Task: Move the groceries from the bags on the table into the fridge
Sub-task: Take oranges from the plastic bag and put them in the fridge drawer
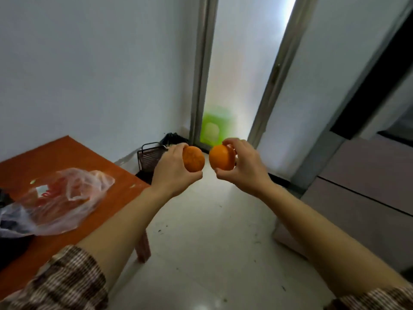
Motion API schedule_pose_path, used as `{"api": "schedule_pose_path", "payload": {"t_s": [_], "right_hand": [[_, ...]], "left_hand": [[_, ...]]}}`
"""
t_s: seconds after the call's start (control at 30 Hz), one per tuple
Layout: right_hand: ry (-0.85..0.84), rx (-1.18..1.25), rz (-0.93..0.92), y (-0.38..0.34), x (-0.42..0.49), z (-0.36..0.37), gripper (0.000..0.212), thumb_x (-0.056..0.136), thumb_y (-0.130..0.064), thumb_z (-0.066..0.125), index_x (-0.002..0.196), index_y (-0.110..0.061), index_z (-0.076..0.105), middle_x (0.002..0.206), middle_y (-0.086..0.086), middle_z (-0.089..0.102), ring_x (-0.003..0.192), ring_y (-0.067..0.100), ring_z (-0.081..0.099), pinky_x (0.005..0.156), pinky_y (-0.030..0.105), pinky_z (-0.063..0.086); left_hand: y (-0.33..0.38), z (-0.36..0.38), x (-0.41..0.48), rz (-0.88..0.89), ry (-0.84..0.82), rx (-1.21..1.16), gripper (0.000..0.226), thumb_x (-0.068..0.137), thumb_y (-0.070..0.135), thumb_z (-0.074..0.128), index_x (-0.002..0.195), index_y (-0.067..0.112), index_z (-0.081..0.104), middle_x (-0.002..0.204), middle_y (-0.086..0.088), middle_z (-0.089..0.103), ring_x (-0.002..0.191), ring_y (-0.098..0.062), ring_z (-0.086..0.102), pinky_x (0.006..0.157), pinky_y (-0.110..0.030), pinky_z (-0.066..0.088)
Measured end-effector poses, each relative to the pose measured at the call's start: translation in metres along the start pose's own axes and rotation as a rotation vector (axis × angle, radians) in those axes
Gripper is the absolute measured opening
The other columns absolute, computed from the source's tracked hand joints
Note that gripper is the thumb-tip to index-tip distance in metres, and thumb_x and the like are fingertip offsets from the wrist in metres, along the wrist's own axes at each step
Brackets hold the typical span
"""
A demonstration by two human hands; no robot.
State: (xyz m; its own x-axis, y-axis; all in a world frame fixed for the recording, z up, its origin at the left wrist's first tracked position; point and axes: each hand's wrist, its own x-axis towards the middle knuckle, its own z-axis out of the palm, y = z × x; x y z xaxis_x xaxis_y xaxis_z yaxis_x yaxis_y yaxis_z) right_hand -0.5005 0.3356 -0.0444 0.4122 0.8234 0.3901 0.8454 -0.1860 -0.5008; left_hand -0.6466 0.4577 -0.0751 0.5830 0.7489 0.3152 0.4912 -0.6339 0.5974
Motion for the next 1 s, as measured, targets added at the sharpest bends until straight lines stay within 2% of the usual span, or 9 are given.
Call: {"api": "schedule_pose_path", "payload": {"t_s": [0.17, 0.4, 0.63, 0.7, 0.87, 1.0], "right_hand": [[0.149, -0.148, 0.130, 0.078, -0.068, -0.110, 0.069, 0.068, -0.035, 0.082, 0.126, -0.019, 0.049, 0.122, 0.006, 0.055, 0.107, 0.024, 0.052, 0.090, 0.044, 0.046], [0.314, -0.314, 0.271, 0.169, -0.131, -0.244, 0.069, 0.070, -0.036, 0.081, 0.127, -0.020, 0.047, 0.122, 0.005, 0.052, 0.107, 0.021, 0.050, 0.089, 0.046, 0.048], [0.437, -0.450, 0.405, 0.270, -0.147, -0.361, 0.069, 0.067, -0.034, 0.081, 0.126, -0.023, 0.047, 0.118, 0.002, 0.050, 0.108, 0.018, 0.046, 0.092, 0.044, 0.045], [0.449, -0.477, 0.408, 0.301, -0.144, -0.392, 0.068, 0.066, -0.034, 0.081, 0.124, -0.023, 0.048, 0.116, 0.001, 0.050, 0.106, 0.018, 0.046, 0.091, 0.042, 0.045], [0.496, -0.540, 0.410, 0.375, -0.118, -0.474, 0.063, 0.065, -0.032, 0.080, 0.118, -0.023, 0.048, 0.106, -0.004, 0.046, 0.099, 0.018, 0.048, 0.086, 0.040, 0.045], [0.547, -0.541, 0.431, 0.431, -0.097, -0.524, 0.062, 0.066, -0.033, 0.080, 0.117, -0.025, 0.046, 0.107, -0.004, 0.046, 0.099, 0.020, 0.049, 0.083, 0.037, 0.047]], "left_hand": [[0.123, 0.063, -0.004, 0.213, -0.057, -0.102, 0.083, 0.065, 0.042, 0.080, 0.135, 0.017, 0.044, 0.127, -0.005, 0.053, 0.114, -0.024, 0.051, 0.091, -0.035, 0.047], [0.279, 0.151, 0.006, 0.535, -0.153, -0.189, 0.078, 0.065, 0.042, 0.079, 0.132, 0.022, 0.045, 0.124, 0.000, 0.054, 0.111, -0.018, 0.048, 0.082, -0.026, 0.041], [0.417, 0.243, 0.042, 0.752, -0.214, -0.252, 0.088, 0.069, 0.045, 0.077, 0.143, 0.027, 0.032, 0.134, 0.000, 0.047, 0.119, -0.019, 0.043, 0.093, -0.033, 0.042], [0.456, 0.265, 0.054, 0.810, -0.217, -0.274, 0.090, 0.070, 0.044, 0.076, 0.144, 0.030, 0.027, 0.132, -0.001, 0.048, 0.118, -0.021, 0.044, 0.091, -0.035, 0.043], [0.557, 0.327, 0.099, 0.799, -0.236, -0.422, 0.082, 0.068, 0.045, 0.074, 0.138, 0.036, 0.032, 0.121, -0.001, 0.054, 0.109, -0.020, 0.050, 0.082, -0.030, 0.044], [0.622, 0.370, 0.132, 0.740, -0.273, -0.554, 0.079, 0.068, 0.045, 0.076, 0.135, 0.036, 0.035, 0.123, -0.001, 0.054, 0.110, -0.019, 0.052, 0.087, -0.037, 0.050]]}}
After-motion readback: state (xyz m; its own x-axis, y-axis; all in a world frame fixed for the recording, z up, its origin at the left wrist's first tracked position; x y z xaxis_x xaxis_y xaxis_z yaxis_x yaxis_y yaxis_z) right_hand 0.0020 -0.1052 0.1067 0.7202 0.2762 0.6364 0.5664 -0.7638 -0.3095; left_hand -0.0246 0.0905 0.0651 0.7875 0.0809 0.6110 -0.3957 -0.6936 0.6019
